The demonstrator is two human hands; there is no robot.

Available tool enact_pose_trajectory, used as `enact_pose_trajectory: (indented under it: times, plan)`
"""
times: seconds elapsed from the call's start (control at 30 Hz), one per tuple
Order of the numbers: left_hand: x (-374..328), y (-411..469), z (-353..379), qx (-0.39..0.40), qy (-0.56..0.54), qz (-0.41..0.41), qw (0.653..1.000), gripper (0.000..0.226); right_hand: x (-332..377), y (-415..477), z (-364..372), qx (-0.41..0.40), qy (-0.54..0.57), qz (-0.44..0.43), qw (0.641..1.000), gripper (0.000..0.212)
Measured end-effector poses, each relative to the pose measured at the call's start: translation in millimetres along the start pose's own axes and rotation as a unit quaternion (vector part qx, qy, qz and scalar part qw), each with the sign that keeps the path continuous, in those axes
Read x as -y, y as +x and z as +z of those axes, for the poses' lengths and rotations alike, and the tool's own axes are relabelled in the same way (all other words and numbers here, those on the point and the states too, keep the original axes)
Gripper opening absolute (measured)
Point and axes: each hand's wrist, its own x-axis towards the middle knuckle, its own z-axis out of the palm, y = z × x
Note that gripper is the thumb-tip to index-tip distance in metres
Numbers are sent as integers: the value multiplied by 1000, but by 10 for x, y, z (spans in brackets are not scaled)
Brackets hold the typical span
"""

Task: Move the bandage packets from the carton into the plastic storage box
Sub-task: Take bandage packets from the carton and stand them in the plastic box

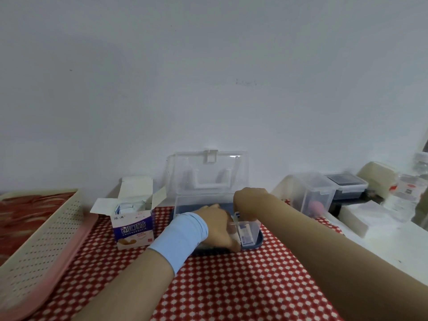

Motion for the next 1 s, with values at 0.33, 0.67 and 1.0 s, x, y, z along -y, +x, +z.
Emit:
enact_pose_trajectory:
  times: [0.33,0.67,1.0]
  plan:
    - [-12,16,-23,1,18,14,1000,43,-29,15,3,-30,-46,-7,998,37]
    - [107,-237,-320,-61,-38,59,996,54,-176,-83,-174,-54,105,-21,993,20]
    - [370,-512,-416,-26,65,-34,997,65,171,-265,-346,-39,184,-142,972,49]
